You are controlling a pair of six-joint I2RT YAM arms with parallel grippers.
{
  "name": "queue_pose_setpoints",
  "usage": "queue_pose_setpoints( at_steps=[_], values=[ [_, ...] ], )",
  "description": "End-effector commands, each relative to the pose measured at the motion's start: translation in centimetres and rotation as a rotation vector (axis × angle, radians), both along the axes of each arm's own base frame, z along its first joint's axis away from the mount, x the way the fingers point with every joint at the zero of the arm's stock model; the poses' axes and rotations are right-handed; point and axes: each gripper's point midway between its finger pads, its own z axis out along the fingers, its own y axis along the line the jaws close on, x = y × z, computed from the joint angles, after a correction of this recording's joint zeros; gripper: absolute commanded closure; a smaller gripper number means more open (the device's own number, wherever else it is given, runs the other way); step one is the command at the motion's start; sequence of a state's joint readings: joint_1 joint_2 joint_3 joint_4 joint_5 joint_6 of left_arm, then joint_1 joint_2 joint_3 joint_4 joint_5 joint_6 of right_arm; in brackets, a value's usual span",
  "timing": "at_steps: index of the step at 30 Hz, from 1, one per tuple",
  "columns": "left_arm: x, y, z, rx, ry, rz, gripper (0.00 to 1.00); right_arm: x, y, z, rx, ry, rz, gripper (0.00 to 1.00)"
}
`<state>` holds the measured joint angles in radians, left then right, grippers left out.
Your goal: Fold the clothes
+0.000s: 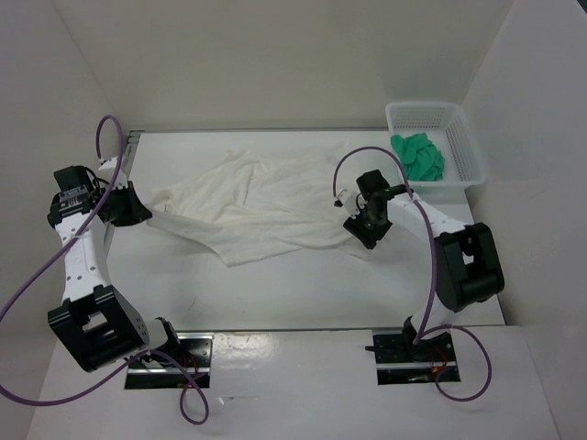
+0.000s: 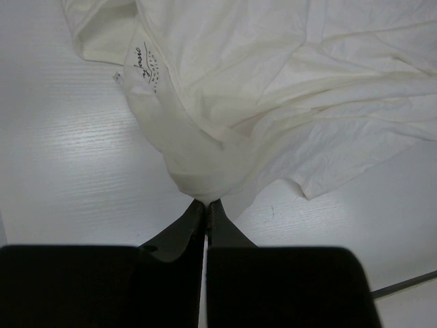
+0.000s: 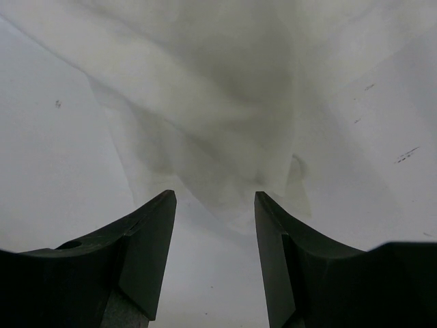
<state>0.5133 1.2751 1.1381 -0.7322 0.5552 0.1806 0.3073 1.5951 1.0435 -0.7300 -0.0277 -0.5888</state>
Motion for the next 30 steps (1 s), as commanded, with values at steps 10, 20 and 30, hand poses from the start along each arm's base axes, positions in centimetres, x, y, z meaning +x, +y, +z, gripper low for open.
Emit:
queue_pose_setpoints(
  at_steps=[10,20,30],
  values=[
    [0.0,-0.5,-0.3,-0.016,-0.005,-0.024,1.00,1.4,-2.3,-1.2,-0.102,-0.059,-0.037,0.43],
    [0.0,-0.5,-0.3,-0.016,-0.005,-0.024,1.00,1.6,-4.0,-1.8,-0.097,-0.034,-0.065,0.47],
    [0.0,-0.5,-0.3,-0.016,-0.005,-0.024,1.00,1.6,-3.5,-1.5,-0.026,-0.018,-0.060,0.61]
  ],
)
